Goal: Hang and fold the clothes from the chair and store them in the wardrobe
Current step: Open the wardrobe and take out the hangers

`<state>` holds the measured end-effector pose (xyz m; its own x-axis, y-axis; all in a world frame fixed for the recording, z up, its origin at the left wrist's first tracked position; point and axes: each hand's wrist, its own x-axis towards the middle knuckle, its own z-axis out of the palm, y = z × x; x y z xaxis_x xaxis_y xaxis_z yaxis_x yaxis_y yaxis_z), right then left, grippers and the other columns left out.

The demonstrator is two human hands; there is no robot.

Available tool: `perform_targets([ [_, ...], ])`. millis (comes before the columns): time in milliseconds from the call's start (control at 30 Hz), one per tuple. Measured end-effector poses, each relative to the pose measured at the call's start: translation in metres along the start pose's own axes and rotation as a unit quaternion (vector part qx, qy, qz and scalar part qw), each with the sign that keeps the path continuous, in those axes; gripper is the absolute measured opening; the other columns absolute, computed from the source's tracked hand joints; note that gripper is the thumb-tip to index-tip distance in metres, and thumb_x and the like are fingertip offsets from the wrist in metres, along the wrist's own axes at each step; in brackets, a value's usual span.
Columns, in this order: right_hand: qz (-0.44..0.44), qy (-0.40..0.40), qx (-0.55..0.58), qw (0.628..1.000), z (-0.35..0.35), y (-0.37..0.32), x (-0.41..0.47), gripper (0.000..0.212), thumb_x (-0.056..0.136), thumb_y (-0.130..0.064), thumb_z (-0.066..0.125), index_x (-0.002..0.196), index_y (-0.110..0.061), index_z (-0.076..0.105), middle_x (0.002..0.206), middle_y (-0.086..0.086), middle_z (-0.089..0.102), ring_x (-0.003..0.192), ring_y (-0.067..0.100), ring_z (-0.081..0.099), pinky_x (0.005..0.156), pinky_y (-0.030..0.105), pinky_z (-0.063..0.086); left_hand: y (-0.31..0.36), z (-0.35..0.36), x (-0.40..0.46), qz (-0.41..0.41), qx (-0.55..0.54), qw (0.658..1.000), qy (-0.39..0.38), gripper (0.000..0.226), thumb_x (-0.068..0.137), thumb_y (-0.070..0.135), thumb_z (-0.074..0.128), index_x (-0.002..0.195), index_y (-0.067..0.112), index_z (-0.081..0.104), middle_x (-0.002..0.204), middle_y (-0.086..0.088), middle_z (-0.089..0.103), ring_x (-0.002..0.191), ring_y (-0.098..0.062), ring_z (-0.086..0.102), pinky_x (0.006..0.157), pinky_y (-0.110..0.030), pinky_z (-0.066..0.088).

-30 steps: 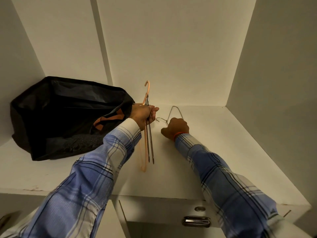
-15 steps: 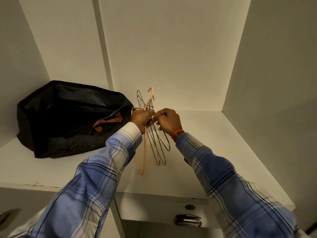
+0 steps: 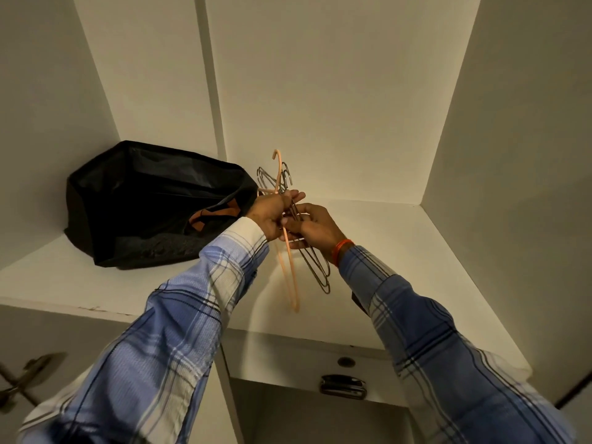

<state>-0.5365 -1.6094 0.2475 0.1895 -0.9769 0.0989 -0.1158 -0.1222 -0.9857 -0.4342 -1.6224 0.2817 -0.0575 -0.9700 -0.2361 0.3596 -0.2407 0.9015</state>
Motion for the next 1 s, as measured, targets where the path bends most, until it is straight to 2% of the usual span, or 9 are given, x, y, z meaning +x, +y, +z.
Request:
perform_targets([
  [167,0.002,-0.027,-0.03,0.999,0.009,-0.009,-0.013,0.021,0.097,-0.007,0.053,0.116,-0.001,0.057,0.086,0.007,0.065,0.065,0.015,0.067,0.057,0.025,0.059,0.006,-0.004,-0.007,-0.032,0.025,0.999,-0.017,0.022,0.104,0.018,0.044,0.093,0.011,0.062,0.116,-0.001,0.068,0.109,-0.018,0.063,0.081,-0.037,0.05],
  [333,0.041,-0.01,-0.073,0.996,0.019,-0.024,-0.022,0.015,0.097,-0.008,0.046,0.093,-0.013,0.06,0.079,0.005,0.063,0.064,0.016,0.063,0.062,0.031,0.059,0.013,-0.017,-0.016,-0.045,0.126,0.991,-0.03,0.022,0.104,0.023,0.044,0.099,0.021,0.066,0.098,0.01,0.069,0.076,-0.007,0.055,0.061,-0.024,0.043],
  [433,0.054,0.034,-0.108,0.992,0.027,-0.024,-0.025,0.02,0.098,-0.012,0.044,0.086,-0.014,0.06,0.071,0.003,0.054,0.059,0.014,0.052,0.054,0.026,0.05,0.017,-0.028,-0.014,-0.059,0.148,0.986,-0.053,0.024,0.104,0.024,0.043,0.092,0.025,0.064,0.109,0.014,0.066,0.065,-0.005,0.045,0.066,-0.022,0.041],
  [533,0.022,0.09,-0.187,0.978,0.04,-0.018,-0.026,0.028,0.1,-0.017,0.042,0.076,-0.017,0.056,0.07,0.002,0.053,0.062,0.018,0.048,0.052,0.027,0.042,0.021,-0.04,-0.014,-0.062,0.132,0.986,-0.085,0.021,0.104,0.022,0.044,0.098,0.025,0.065,0.114,0.013,0.066,0.064,-0.007,0.046,0.066,-0.02,0.039],
  [667,-0.034,0.172,-0.266,0.948,0.056,-0.014,-0.036,0.031,0.103,-0.027,0.04,0.075,-0.024,0.055,0.071,-0.006,0.057,0.068,0.018,0.052,0.067,0.034,0.044,0.024,-0.053,-0.026,-0.038,0.094,0.985,-0.139,0.016,0.101,0.024,0.051,0.105,0.02,0.066,0.111,0.007,0.071,0.072,-0.009,0.057,0.068,-0.022,0.046],
  [800,-0.02,0.243,-0.133,0.961,0.07,-0.016,-0.055,0.038,0.105,-0.034,0.038,0.075,-0.015,0.053,0.062,0.0,0.051,0.047,0.014,0.043,0.045,0.024,0.037,0.014,-0.072,-0.038,0.018,0.099,0.982,-0.159,0.016,0.095,0.03,0.062,0.102,0.017,0.069,0.107,0.0,0.073,0.098,-0.014,0.068,0.074,-0.027,0.051],
  [867,-0.014,0.258,-0.048,0.965,0.074,-0.018,-0.068,0.039,0.105,-0.032,0.038,0.071,-0.015,0.048,0.054,-0.004,0.045,0.041,0.011,0.035,0.041,0.02,0.03,0.0,-0.084,-0.041,0.068,0.107,0.988,-0.09,0.026,0.091,0.022,0.068,0.115,0.011,0.067,0.112,-0.005,0.07,0.099,-0.015,0.066,0.074,-0.026,0.051],
  [933,-0.011,0.258,0.018,0.966,0.077,-0.02,-0.085,0.039,0.106,-0.031,0.036,0.07,-0.017,0.044,0.047,-0.009,0.039,0.039,0.008,0.029,0.04,0.017,0.027,-0.016,-0.097,-0.042,0.108,0.14,0.984,-0.01,0.045,0.086,0.017,0.074,0.126,0.005,0.058,0.123,-0.011,0.062,0.103,-0.02,0.061,0.084,-0.03,0.05],
  [1000,-0.006,0.246,0.068,0.967,0.078,-0.022,-0.104,0.039,0.107,-0.029,0.032,0.07,-0.018,0.04,0.046,-0.011,0.035,0.039,0.006,0.026,0.039,0.015,0.024,-0.029,-0.104,-0.043,0.066,0.148,0.987,-0.003,0.063,0.08,0.022,0.08,0.132,0.005,0.049,0.13,-0.009,0.054,0.116,-0.026,0.055,0.099,-0.036,0.047],
])
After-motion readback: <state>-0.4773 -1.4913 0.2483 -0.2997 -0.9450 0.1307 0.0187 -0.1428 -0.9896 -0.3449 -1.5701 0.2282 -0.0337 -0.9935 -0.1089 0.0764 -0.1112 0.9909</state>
